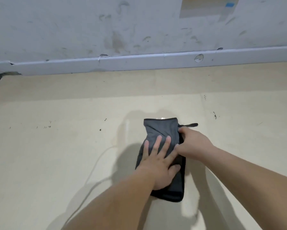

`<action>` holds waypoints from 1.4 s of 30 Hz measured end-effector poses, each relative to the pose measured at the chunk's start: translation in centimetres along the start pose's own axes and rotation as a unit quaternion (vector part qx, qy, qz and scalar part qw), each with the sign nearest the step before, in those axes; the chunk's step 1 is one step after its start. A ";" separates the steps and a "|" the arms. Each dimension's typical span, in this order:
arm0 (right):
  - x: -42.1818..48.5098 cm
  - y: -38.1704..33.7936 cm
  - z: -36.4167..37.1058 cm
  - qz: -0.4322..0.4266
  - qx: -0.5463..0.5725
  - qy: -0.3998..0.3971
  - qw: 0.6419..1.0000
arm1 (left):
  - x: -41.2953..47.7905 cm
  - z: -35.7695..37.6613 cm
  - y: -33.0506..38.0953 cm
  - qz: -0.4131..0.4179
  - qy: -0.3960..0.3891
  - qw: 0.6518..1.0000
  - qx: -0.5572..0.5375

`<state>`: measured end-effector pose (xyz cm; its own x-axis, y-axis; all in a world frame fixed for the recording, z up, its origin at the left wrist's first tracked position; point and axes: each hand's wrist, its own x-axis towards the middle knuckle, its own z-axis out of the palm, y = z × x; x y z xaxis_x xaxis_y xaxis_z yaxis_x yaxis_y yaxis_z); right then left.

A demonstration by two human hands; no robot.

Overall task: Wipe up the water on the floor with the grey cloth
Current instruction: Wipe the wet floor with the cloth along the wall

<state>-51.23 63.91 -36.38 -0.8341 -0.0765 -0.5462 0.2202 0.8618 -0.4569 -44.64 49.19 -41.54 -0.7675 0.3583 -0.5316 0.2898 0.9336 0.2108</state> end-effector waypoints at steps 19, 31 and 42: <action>5.3 1.2 -2.2 0.115 -0.177 -0.022 0.977 | 1.3 -1.4 -10.4 -0.200 0.090 0.973 -0.068; 6.4 1.4 -1.1 0.137 -0.160 0.012 0.977 | 17.7 -11.4 -9.1 -0.238 0.101 0.964 -0.068; 6.7 1.0 -1.7 0.141 -0.152 -0.001 0.978 | 13.3 -6.2 -2.3 -0.016 0.157 0.987 0.024</action>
<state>-57.48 65.14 -39.31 -0.7603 0.1857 -0.6224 0.2813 0.9579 -0.0578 -59.03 51.76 -43.99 -0.9143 0.3150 -0.2547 0.2833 0.9466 0.1538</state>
